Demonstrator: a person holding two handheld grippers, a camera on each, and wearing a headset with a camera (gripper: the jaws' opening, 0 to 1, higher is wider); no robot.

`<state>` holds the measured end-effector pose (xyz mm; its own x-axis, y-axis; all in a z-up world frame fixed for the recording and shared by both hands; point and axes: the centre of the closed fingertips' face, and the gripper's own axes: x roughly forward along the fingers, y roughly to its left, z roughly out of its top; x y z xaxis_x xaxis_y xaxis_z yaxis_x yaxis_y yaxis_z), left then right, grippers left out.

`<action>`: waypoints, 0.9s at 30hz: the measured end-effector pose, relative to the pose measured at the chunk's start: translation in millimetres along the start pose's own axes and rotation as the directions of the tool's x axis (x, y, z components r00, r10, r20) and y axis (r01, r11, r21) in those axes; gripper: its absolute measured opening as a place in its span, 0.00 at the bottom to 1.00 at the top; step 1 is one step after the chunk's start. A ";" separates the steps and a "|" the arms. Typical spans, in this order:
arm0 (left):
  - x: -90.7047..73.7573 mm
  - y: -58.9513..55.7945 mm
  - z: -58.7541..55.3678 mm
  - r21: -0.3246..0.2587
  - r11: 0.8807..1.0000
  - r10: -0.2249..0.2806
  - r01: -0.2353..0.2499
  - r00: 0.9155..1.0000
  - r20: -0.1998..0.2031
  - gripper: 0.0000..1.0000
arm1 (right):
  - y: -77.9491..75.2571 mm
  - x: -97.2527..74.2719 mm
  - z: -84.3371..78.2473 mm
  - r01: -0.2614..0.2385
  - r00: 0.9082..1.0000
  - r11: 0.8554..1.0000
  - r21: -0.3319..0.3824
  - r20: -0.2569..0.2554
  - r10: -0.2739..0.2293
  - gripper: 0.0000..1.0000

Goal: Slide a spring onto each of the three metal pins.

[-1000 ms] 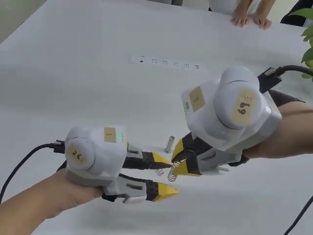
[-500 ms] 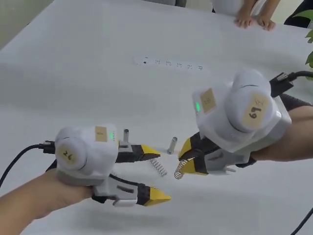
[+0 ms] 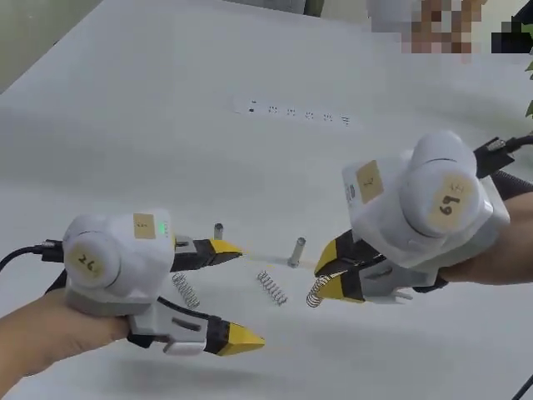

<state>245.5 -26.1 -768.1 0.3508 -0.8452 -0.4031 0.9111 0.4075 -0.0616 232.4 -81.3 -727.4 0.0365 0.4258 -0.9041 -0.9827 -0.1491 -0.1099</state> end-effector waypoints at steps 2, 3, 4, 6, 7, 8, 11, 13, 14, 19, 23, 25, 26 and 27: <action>-4.6 2.5 -3.4 -0.007 1.000 0.008 -0.008 1.000 -0.007 0.67 | -0.7 -0.9 -1.0 0.003 1.000 1.000 0.000 0.001 -0.003 0.06; -6.4 3.7 -5.2 -0.012 1.000 0.011 -0.011 1.000 -0.011 0.68 | -1.1 -1.2 -1.7 0.004 1.000 1.000 0.001 0.000 -0.004 0.06; -9.0 5.4 -7.6 -0.016 1.000 0.018 -0.019 1.000 -0.018 0.69 | -2.1 -1.5 -2.1 0.009 1.000 1.000 0.001 -0.001 -0.009 0.06; -13.5 7.7 -11.3 -0.010 0.999 0.031 -0.032 0.999 -0.028 0.71 | -2.8 -1.9 -3.4 0.011 1.000 1.000 0.001 -0.004 -0.011 0.06; -15.4 9.0 -13.2 -0.014 0.999 0.037 -0.037 0.999 -0.035 0.72 | -3.6 -2.2 -3.7 0.015 1.000 1.000 -0.002 -0.005 -0.015 0.06; -18.4 11.1 -15.1 -0.019 0.999 0.048 -0.048 0.998 -0.037 0.74 | -4.2 -2.8 -4.1 0.018 1.000 1.000 -0.002 -0.004 -0.018 0.06; -25.6 13.8 -17.6 -0.022 0.997 0.067 -0.068 0.997 -0.038 0.76 | -5.2 -4.6 -5.2 0.024 1.000 1.000 0.005 0.003 -0.024 0.06; -32.5 17.1 -20.0 -0.028 0.996 0.087 -0.088 0.995 -0.040 0.78 | -5.9 -6.3 -7.7 0.027 1.000 0.999 0.017 0.005 -0.027 0.06; -34.5 18.0 -20.9 -0.031 0.995 0.093 -0.094 0.995 -0.042 0.79 | -6.4 -7.1 -9.1 0.033 0.999 0.999 0.017 0.008 -0.033 0.06; -43.7 22.2 -25.5 -0.066 0.991 0.114 -0.117 0.992 -0.048 0.89 | -6.4 -9.5 -13.7 0.038 0.999 0.999 0.026 0.004 -0.039 0.06; -49.1 24.9 -26.1 -0.078 0.987 0.134 -0.137 0.990 -0.041 0.95 | -5.8 -11.2 -16.5 0.045 0.999 0.998 0.032 0.004 -0.045 0.06; -50.2 25.6 -27.6 -0.089 0.986 0.140 -0.143 0.989 -0.045 0.98 | -5.5 -11.9 -18.6 0.048 0.999 0.998 0.034 0.001 -0.048 0.06; -50.9 25.4 -29.3 -0.094 0.985 0.138 -0.142 0.989 -0.052 0.98 | -5.3 -12.3 -19.3 0.049 0.999 0.998 0.034 0.000 -0.049 0.06; -51.3 25.6 -29.8 -0.092 0.985 0.139 -0.143 0.989 -0.053 0.98 | -5.5 -12.8 -20.0 0.052 0.999 0.998 0.034 0.000 -0.052 0.06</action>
<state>244.4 38.0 -776.2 0.4619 -0.7607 -0.4560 0.8276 0.5546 -0.0869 240.9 -103.8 -723.5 0.0871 0.4328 -0.8973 -0.9852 -0.0963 -0.1421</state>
